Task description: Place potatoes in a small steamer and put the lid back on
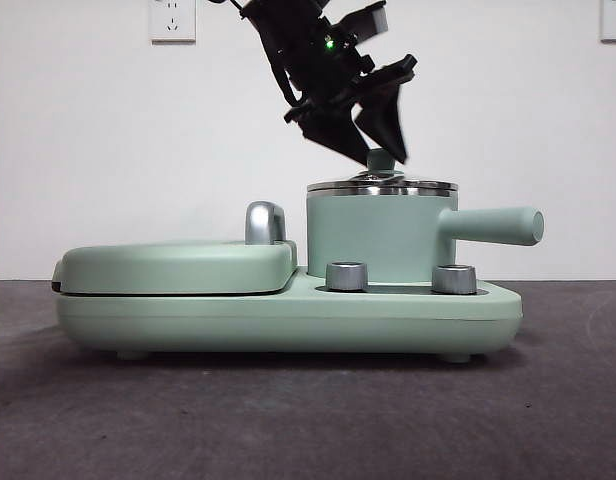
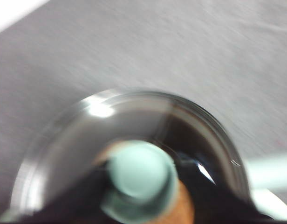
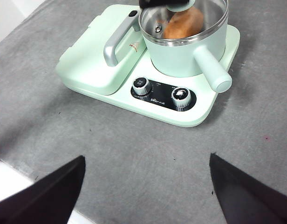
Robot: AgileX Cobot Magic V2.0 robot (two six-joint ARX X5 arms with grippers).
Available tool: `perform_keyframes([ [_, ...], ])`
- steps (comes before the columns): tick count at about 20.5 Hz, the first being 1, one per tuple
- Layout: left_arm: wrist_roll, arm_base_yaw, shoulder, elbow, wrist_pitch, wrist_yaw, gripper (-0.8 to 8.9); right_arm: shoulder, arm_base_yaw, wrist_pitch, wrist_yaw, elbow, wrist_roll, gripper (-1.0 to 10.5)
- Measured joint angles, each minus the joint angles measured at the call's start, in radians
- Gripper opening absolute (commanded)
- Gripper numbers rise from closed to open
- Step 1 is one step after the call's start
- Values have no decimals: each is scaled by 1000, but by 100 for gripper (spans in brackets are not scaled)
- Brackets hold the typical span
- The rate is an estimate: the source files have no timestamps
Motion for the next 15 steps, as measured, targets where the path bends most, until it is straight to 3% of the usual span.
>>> perform_keyframes([
  [2, -13, -9, 4, 0, 1, 4, 571, 0, 0, 0, 0, 0, 0, 420],
  [7, -87, 12, -39, 0, -71, 5, 571, 0, 0, 0, 0, 0, 0, 420],
  [15, -132, 25, -386, 6, -483, 5, 562, 0, 0, 3, -38, 0, 0, 420],
])
